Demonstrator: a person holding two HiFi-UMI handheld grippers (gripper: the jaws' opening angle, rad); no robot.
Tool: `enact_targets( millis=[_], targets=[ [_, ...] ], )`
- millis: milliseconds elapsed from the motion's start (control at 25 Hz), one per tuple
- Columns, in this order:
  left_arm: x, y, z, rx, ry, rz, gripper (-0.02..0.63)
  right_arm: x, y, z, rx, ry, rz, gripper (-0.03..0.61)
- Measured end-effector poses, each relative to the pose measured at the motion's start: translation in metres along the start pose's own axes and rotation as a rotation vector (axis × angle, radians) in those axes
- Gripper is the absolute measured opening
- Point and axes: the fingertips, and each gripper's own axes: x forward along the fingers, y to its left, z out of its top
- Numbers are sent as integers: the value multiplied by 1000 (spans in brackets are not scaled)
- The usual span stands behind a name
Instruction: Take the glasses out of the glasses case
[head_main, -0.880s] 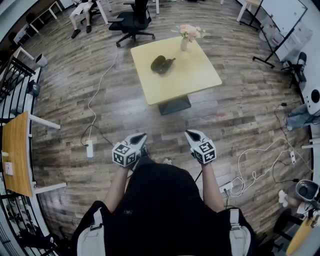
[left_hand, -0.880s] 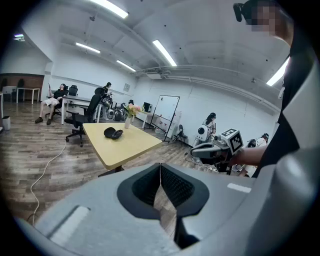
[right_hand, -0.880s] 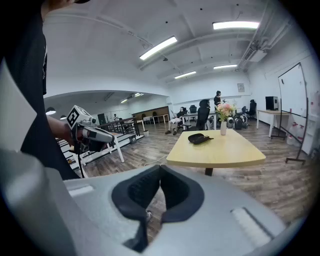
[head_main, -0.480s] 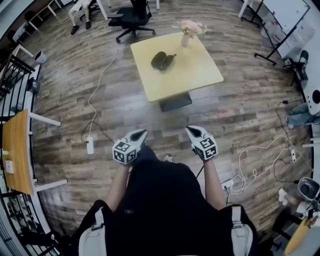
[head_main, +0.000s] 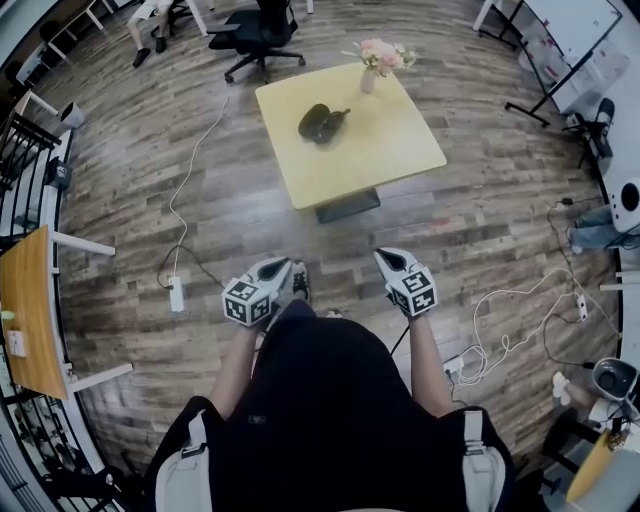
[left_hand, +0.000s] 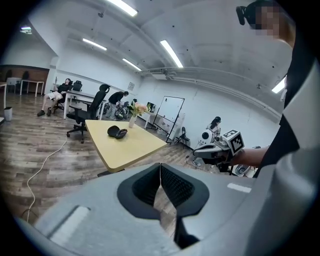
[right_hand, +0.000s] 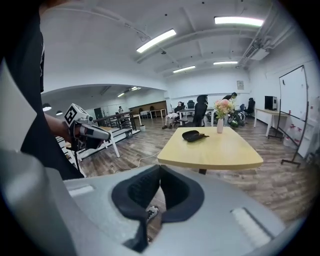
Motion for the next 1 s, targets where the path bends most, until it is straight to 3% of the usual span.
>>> enact_targets(
  millis=[360,1000],
  targets=[
    [38,34,35,24,23,-72,12,32,-31,18,31,45,-59,3],
    [71,126,85,9,36,-115,12,108,-56,75,30,69,-84,3]
  ],
)
